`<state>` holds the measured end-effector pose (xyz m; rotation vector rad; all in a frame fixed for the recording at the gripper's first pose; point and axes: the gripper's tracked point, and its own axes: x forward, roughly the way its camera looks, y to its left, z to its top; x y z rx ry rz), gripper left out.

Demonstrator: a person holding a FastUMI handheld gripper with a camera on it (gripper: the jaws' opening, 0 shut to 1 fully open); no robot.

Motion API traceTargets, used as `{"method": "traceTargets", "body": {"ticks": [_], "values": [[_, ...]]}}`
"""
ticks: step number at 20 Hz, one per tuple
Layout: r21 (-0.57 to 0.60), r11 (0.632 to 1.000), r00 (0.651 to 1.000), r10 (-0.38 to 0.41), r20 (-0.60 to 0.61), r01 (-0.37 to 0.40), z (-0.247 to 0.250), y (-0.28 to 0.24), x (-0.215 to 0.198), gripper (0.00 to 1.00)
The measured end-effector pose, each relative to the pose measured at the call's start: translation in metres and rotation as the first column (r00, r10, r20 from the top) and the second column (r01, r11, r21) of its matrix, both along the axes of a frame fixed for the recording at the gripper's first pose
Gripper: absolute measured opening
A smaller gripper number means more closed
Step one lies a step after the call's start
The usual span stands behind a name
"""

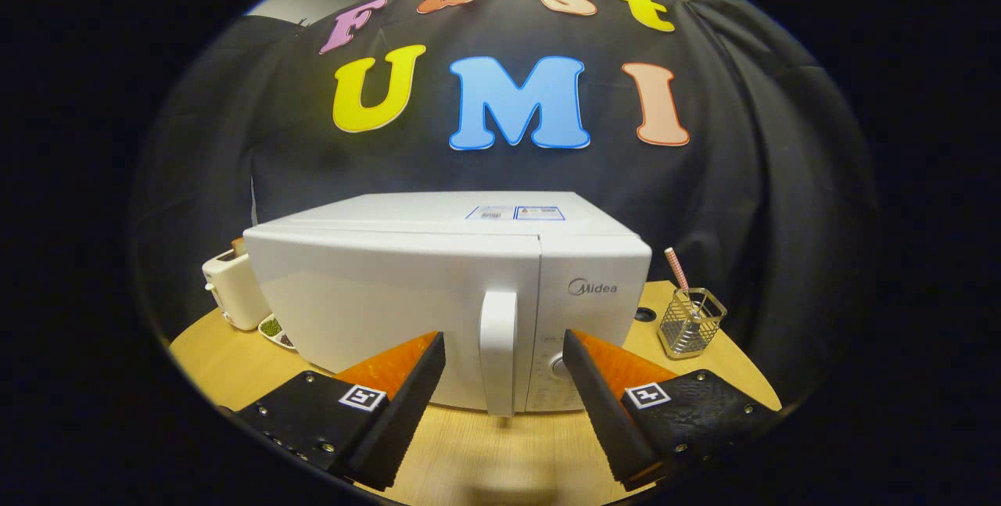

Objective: Open the microwave, put the food inside, and close the microwave door.

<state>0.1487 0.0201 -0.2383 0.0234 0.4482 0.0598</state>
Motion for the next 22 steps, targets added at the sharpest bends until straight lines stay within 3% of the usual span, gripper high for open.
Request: {"method": "traceTargets", "body": {"ticks": [3,4,5,9,11,14,20,22], "values": [[0.013,1.000,0.999,-0.002,-0.045,0.003,-0.017,0.005,0.006,0.94],[0.017,1.000,0.999,-0.010,-0.049,0.011,-0.020,0.005,0.010,0.82],[0.023,0.999,0.998,-0.023,-0.055,0.024,-0.023,0.005,0.011,0.77],[0.049,0.995,0.993,-0.082,-0.081,0.086,-0.027,0.003,0.016,0.31],[0.009,0.997,0.994,-0.078,-0.083,0.079,-0.028,0.003,0.016,0.29],[0.008,0.996,0.990,-0.087,-0.109,0.088,-0.029,0.003,0.017,0.04],[-0.044,0.999,0.990,-0.022,-0.142,0.016,-0.027,0.005,0.011,0.04],[-0.076,0.997,0.990,0.002,-0.141,-0.013,-0.024,0.010,-0.013,0.04]]}}
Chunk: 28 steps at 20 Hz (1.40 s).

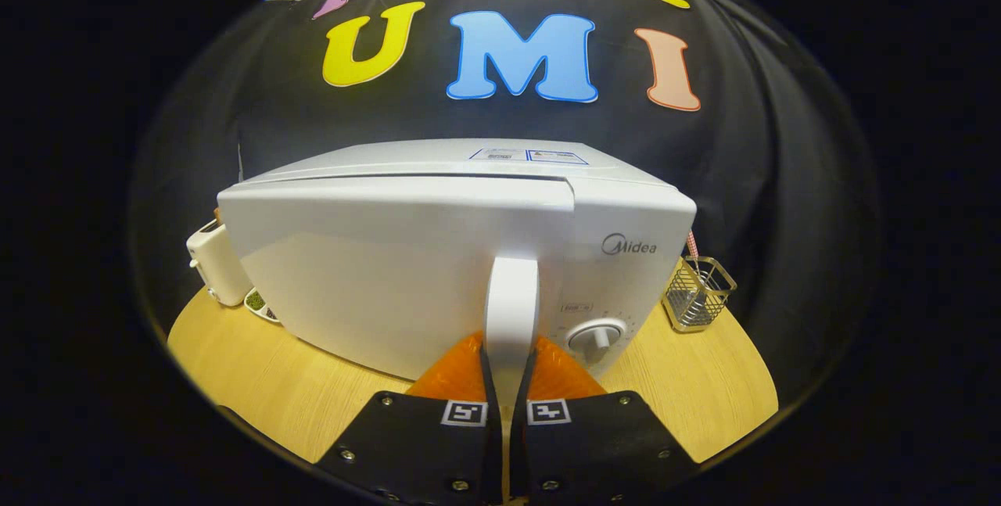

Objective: Open the microwave, put the food inside, and close the microwave door.

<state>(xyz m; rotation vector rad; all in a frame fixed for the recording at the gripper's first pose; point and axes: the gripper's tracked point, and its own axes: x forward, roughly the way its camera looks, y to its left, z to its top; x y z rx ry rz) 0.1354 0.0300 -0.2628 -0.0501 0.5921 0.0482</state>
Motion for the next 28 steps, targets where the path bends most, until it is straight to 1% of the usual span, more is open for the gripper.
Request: {"method": "traceTargets", "body": {"ticks": [1,2,5,11,14,17,19,20,26,28], "values": [[-0.024,0.999,1.000,0.025,0.008,-0.025,0.003,0.006,-0.013,0.04],[-0.020,0.999,0.999,0.036,-0.009,-0.036,0.004,0.009,-0.024,0.04],[0.044,0.999,0.997,0.032,-0.067,-0.029,0.007,0.018,-0.050,0.04],[0.079,0.992,0.990,0.107,-0.089,-0.100,0.017,0.053,-0.106,0.04],[0.095,0.990,0.988,0.118,-0.096,-0.109,0.020,0.070,-0.126,0.05],[0.121,0.987,0.987,0.121,-0.102,-0.109,0.022,0.085,-0.142,0.08],[0.129,0.986,0.987,0.121,-0.102,-0.107,0.024,0.095,-0.153,0.09],[0.135,0.985,0.987,0.122,-0.103,-0.107,0.025,0.101,-0.157,0.12],[0.168,0.977,0.986,0.147,-0.081,-0.132,0.038,0.143,-0.184,0.22],[0.171,0.976,0.986,0.151,-0.076,-0.136,0.041,0.155,-0.191,0.31]]}}
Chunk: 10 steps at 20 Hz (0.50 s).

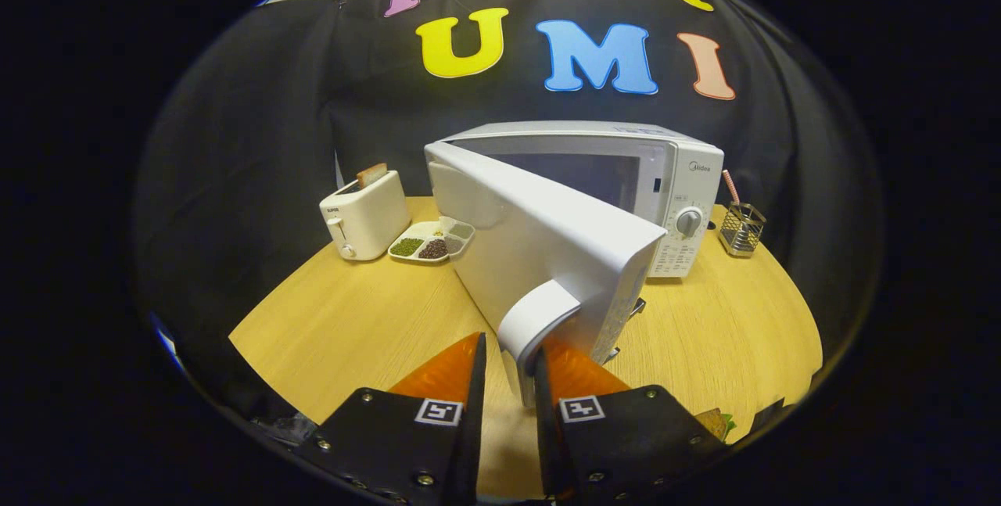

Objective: Open the microwave, put the food inside, and close the microwave door.

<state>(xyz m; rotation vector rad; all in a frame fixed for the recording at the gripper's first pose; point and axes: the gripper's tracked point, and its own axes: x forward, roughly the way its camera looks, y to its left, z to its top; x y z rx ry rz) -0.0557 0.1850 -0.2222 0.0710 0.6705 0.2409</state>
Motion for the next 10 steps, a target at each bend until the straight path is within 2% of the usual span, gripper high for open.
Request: {"method": "traceTargets", "body": {"ticks": [1,2,6,10], "values": [[0.017,1.000,1.000,0.012,0.003,-0.012,0.002,0.011,-0.006,0.31],[0.019,1.000,1.000,0.020,0.008,-0.021,0.002,0.019,-0.009,0.43],[-0.019,0.997,0.997,0.069,0.033,-0.068,0.007,0.046,-0.026,0.66],[-0.066,0.990,0.991,0.126,0.040,-0.123,0.006,0.068,-0.040,0.69]]}}
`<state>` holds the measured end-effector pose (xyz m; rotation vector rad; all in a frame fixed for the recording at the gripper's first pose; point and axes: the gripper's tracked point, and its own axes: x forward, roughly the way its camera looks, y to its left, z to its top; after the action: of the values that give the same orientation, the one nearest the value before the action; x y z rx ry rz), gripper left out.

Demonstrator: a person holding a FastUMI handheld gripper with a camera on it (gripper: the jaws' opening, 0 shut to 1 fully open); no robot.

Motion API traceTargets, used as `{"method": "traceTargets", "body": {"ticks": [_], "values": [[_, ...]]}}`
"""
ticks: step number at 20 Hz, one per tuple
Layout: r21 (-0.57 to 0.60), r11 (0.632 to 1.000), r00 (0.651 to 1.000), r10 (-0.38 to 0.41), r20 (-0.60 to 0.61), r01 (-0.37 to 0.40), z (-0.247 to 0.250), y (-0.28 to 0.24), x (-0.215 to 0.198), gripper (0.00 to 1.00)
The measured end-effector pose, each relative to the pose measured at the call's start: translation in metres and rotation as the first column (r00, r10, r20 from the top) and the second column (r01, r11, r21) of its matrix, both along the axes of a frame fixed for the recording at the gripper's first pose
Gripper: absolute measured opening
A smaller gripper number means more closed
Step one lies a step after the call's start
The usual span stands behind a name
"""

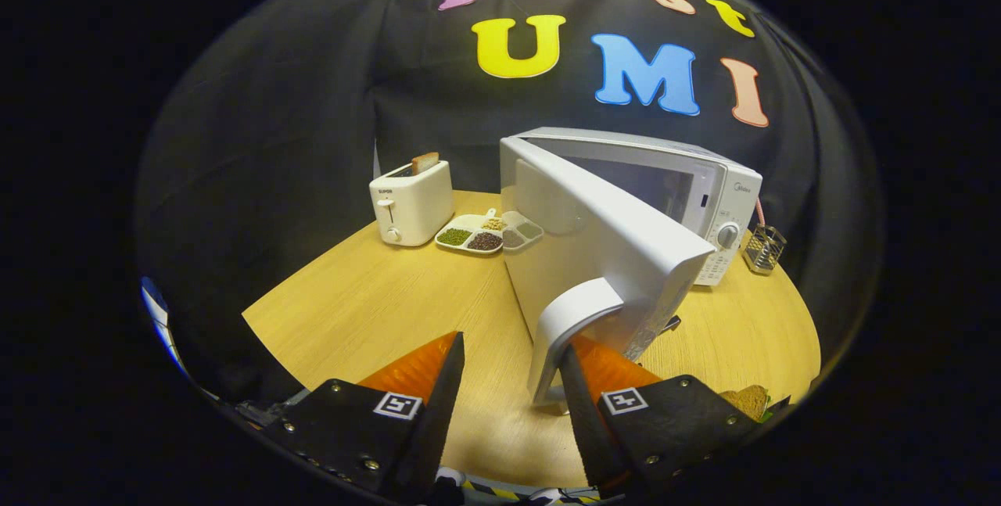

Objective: Open the microwave, put the food inside, and close the microwave door.

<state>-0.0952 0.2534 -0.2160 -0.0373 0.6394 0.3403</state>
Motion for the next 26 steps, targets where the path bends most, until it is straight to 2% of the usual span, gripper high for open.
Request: {"method": "traceTargets", "body": {"ticks": [6,9,11,15,18,21,26], "values": [[-0.004,0.997,0.996,0.072,-0.044,-0.073,0.006,0.022,-0.020,0.69],[0.126,0.984,0.987,0.138,-0.085,-0.127,0.020,0.039,-0.038,0.69],[0.271,0.945,0.975,0.210,-0.068,-0.185,0.045,0.056,-0.049,0.69],[0.440,0.860,0.962,0.269,0.042,-0.259,0.105,0.053,-0.049,0.69],[0.466,0.839,0.959,0.265,0.101,-0.281,0.140,0.025,-0.048,0.96],[0.480,0.834,0.962,0.244,0.124,-0.274,0.160,-0.006,-0.042,0.96],[0.436,0.874,0.976,0.177,0.126,-0.215,0.156,-0.083,-0.021,0.96]]}}
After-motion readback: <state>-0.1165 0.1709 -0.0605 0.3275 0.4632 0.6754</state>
